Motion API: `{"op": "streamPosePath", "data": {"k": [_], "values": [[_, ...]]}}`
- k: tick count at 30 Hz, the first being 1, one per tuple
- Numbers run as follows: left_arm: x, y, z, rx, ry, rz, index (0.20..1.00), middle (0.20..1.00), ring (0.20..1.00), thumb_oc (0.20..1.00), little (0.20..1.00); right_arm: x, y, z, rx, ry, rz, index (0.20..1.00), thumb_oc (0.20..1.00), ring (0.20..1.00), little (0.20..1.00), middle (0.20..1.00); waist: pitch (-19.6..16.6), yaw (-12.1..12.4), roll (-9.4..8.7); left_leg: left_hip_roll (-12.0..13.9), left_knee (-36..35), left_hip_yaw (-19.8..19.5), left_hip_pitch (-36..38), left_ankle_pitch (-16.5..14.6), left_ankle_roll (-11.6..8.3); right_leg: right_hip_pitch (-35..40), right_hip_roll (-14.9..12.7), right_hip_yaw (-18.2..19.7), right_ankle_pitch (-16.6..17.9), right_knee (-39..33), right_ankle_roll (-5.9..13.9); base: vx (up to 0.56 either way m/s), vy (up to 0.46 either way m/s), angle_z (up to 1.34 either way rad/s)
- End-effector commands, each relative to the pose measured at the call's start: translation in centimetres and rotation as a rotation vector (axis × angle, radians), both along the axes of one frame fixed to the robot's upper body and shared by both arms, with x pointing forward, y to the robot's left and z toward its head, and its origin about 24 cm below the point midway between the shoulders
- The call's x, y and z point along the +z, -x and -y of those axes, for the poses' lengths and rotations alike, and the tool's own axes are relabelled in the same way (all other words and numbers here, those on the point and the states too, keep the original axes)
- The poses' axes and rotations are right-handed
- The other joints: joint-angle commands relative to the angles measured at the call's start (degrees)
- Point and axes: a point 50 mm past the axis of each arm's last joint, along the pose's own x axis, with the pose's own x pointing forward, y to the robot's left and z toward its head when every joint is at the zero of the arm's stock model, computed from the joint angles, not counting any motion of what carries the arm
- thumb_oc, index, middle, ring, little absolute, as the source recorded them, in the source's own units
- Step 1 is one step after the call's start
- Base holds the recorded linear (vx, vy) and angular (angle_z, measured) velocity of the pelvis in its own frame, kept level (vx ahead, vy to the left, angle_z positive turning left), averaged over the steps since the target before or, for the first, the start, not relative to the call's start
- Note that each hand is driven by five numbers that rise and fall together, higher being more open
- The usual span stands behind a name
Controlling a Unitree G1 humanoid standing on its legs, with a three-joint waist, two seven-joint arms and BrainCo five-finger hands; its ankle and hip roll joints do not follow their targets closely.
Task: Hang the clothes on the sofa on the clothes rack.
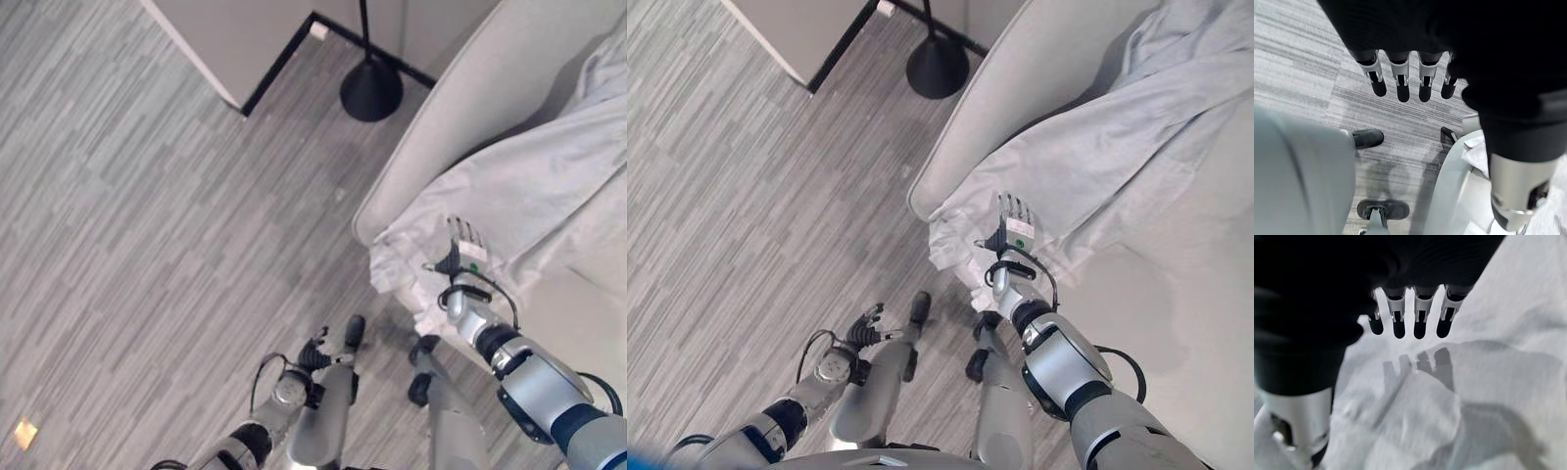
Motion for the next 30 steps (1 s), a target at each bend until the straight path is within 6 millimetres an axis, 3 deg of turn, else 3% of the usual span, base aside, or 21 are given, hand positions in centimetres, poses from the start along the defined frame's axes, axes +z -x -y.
{"op": "streamPosePath", "data": {"k": [1,7,10,11,12,13,18,22,23,25,27,30], "values": [[1.0,0.0,1.6,-0.077,0.021,0.073,1.000,1.000,1.000,1.000,1.000,-1.1,0.6,1.5,-0.014,0.114,-0.089,1.000,1.000,1.000,1.000,1.000,-1.06,1.44,2.62,1.92,-4.00,1.27,-1.63,1.58,-2.95,-0.06,-5.72,3.00,-7.60,7.81,8.16,-0.02,0.024,0.18],[4.8,-1.5,4.0,-0.157,0.103,0.249,1.000,1.000,1.000,1.000,1.000,-3.5,2.6,5.6,-0.061,0.350,-0.331,1.000,1.000,1.000,1.000,1.000,1.39,1.58,9.51,-1.37,-6.63,0.28,-5.82,3.95,-1.90,-9.70,-9.48,4.91,-9.69,16.42,9.32,-0.01,0.083,0.21],[6.9,-1.7,4.6,-0.165,0.136,0.347,1.000,1.000,1.000,1.000,1.000,-3.1,3.2,8.2,-0.163,0.384,-0.366,1.000,1.000,1.000,1.000,1.000,2.79,1.54,12.82,-3.06,-7.71,-0.29,-7.04,4.57,-1.47,-13.30,-11.54,5.80,-11.01,20.31,9.96,0.00,0.085,0.21],[7.6,-1.7,4.9,-0.179,0.132,0.394,1.000,1.000,1.000,1.000,1.000,-2.5,3.4,9.9,-0.211,0.422,-0.371,1.000,1.000,1.000,1.000,1.000,3.36,1.42,14.20,-3.98,-8.10,-0.14,-7.83,4.79,-1.30,-15.11,-12.52,6.40,-11.35,21.77,10.39,0.00,0.083,0.21],[7.8,-1.7,4.8,-0.180,0.125,0.407,1.000,1.000,1.000,1.000,1.000,-2.4,3.5,10.4,-0.227,0.432,-0.375,0.950,0.950,0.950,0.950,0.950,3.59,1.31,14.67,-4.30,-8.47,-0.07,-7.94,4.89,-1.20,-15.70,-12.79,6.68,-11.51,22.40,10.54,0.01,0.109,0.15],[7.8,-1.6,4.8,-0.181,0.101,0.422,1.000,1.000,1.000,1.000,1.000,-1.9,3.5,11.5,-0.249,0.472,-0.390,0.200,0.200,0.200,0.200,0.200,4.10,1.04,15.40,-4.97,-8.98,0.05,-8.17,5.01,-0.89,-16.90,-13.27,7.46,-11.58,23.31,10.83,0.02,0.088,0.10],[8.1,-1.7,5.2,-0.192,0.070,0.454,1.000,1.000,1.000,1.000,1.000,-1.1,3.6,12.7,-0.318,0.449,-0.383,0.200,0.200,0.200,0.200,0.200,5.30,-0.18,15.69,-5.94,-9.47,0.37,-7.83,4.94,-0.35,-17.32,-13.87,8.43,-11.19,23.72,11.13,0.01,0.055,0.04],[8.4,-1.9,5.4,-0.189,0.049,0.480,1.000,1.000,1.000,1.000,1.000,-0.9,3.9,13.5,-0.393,0.346,-0.339,0.200,0.200,0.200,0.200,0.200,5.89,-1.35,15.02,-6.18,-9.73,0.41,-6.12,4.78,-0.16,-14.91,-13.86,8.18,-10.06,22.06,11.38,0.00,0.035,0.10],[8.4,-2.2,5.2,-0.173,0.038,0.482,1.000,1.000,1.000,1.000,1.000,-1.1,3.9,13.1,-0.407,0.285,-0.310,0.200,0.200,0.200,0.200,0.200,5.76,-1.82,13.98,-5.98,-9.72,0.51,-5.39,4.62,-0.26,-13.41,-13.58,7.89,-9.43,20.71,11.35,-0.01,0.007,-0.10],[8.3,-2.7,4.6,-0.132,0.020,0.480,1.000,1.000,1.000,1.000,1.000,-2.1,4.2,12.1,-0.412,0.203,-0.286,0.200,0.200,0.200,0.200,0.200,5.44,-2.75,11.14,-5.04,-9.51,0.71,-3.63,4.31,-0.68,-9.70,-12.38,6.90,-8.36,17.78,11.10,-0.01,-0.035,-0.05],[7.7,-3.2,3.6,-0.097,-0.029,0.460,1.000,1.000,1.000,1.000,1.000,-3.5,4.6,10.3,-0.373,0.166,-0.286,0.200,0.200,0.200,0.200,0.200,4.96,-3.94,6.56,-3.70,-8.67,0.91,-1.49,3.52,-1.32,-4.97,-10.88,6.01,-7.13,14.44,10.75,-0.03,-0.114,-0.14],[7.7,-3.5,2.9,-0.069,-0.044,0.462,1.000,1.000,1.000,1.000,1.000,-4.0,4.7,9.1,-0.366,0.077,-0.230,0.200,0.200,0.200,0.200,0.200,4.14,-5.09,2.18,-2.43,-7.69,1.69,0.95,2.52,-1.90,-0.31,-9.68,5.57,-5.72,11.08,10.57,-0.02,-0.050,-0.04]]}}
